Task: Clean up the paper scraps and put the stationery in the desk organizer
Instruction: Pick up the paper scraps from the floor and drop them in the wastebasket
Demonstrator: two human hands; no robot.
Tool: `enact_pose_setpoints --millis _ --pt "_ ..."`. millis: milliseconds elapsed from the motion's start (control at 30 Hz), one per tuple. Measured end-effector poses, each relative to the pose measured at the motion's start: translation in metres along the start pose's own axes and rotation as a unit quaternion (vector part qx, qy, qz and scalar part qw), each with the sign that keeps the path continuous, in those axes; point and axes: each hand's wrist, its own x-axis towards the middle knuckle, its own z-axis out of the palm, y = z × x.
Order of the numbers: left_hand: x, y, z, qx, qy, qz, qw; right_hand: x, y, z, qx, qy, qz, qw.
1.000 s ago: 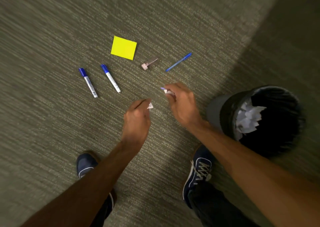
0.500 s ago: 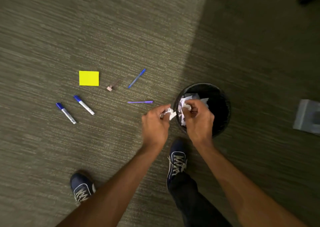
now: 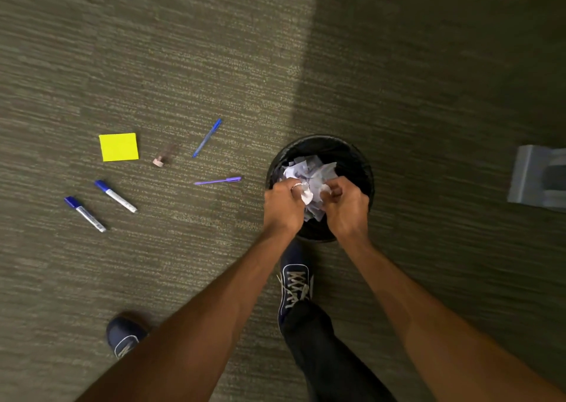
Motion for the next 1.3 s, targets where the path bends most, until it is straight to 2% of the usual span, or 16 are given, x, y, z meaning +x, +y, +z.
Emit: enact_pose_setpoints --millis 100,267,367,533,667,1000,1133,1300 --pt "0.004 0.005 0.007 0.004 -0.05 -0.039 0.998 0.007 0.008 0.005 0.003 -0.008 0.007 1.0" --pt "0.008 0.008 0.016 -0.061 -0.164 -0.111 0.978 0.012 0.012 0.004 0.024 -0.046 0.019 0.998" --pt "0.003 0.013 0.012 -0.066 -0.183 -0.106 0.975 0.011 0.011 -0.001 0.014 -0.054 -0.006 0.998" --pt "-0.017 0.024 -0.01 -0.119 -0.14 -0.052 0.982 -0.002 0.005 -0.019 -0.033 -0.046 -0.088 0.994" --pt "-0.037 0.027 -0.032 -0.139 -0.118 -0.012 0.983 -0.015 -0.009 -0.036 -0.033 -0.053 -0.116 0.991" --pt "-0.099 0.042 -0.109 -0.142 -0.087 -0.014 0.986 -0.063 -0.069 -0.079 0.005 -0.057 -0.146 0.988" --pt "-0.123 0.029 -0.149 -0.15 -0.041 -0.017 0.988 -0.087 -0.105 -0.081 0.016 -0.074 -0.19 0.979" --pt "-0.142 -0.007 -0.202 -0.132 0.052 -0.019 0.99 -0.117 -0.15 -0.05 0.018 -0.098 -0.226 0.969"
